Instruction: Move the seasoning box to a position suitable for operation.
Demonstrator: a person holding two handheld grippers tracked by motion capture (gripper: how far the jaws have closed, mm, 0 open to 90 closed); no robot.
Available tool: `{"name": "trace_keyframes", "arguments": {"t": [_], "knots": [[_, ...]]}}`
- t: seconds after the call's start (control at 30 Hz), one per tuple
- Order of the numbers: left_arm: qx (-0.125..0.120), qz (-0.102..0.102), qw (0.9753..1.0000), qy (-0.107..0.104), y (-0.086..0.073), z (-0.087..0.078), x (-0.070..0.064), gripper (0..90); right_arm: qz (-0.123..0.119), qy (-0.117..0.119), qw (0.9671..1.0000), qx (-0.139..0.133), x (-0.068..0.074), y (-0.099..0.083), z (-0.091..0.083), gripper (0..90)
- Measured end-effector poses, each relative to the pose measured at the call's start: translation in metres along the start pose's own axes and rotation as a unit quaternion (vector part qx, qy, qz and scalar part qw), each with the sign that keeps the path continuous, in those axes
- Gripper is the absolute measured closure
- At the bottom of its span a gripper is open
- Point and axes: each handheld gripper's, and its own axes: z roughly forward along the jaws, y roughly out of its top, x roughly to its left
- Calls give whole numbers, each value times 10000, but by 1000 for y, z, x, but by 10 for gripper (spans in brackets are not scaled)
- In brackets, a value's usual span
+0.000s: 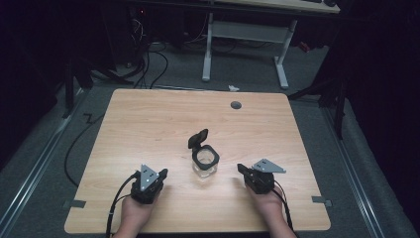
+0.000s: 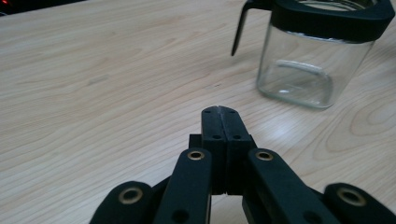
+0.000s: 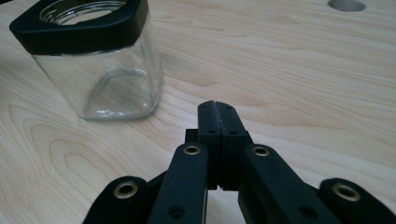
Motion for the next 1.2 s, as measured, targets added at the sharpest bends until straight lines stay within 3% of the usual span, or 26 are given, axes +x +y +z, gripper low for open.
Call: {"name": "trace_keyframes", "arguments": {"t": [0.03, 0.13, 0.23, 0.33, 0.5, 0.93, 1.2], "knots": [[60, -105, 9999, -66, -1, 4, -5, 900, -16, 21, 10000, 11, 1, 2, 3, 900], [157, 25, 9997, -195, -10, 17, -21, 900, -182, 35, 9998, 1, 8, 15, 19, 900], [230, -64, 9995, -184, -16, 32, -29, 900, -254, 28, 9997, 6, 11, 21, 26, 900], [228, -135, 9995, -179, -17, 43, -34, 900, -376, 99, 9992, 16, 17, 30, 39, 900], [283, -191, 9993, -181, -21, 51, -35, 900, -385, 134, 9992, 12, 21, 35, 47, 900], [332, -203, 9990, -229, -21, 58, -39, 900, -478, 230, 9986, -12, 28, 37, 48, 900], [319, -200, 9991, -172, -19, 60, -35, 900, -523, 369, 9979, -77, 41, 30, 39, 900]]}}
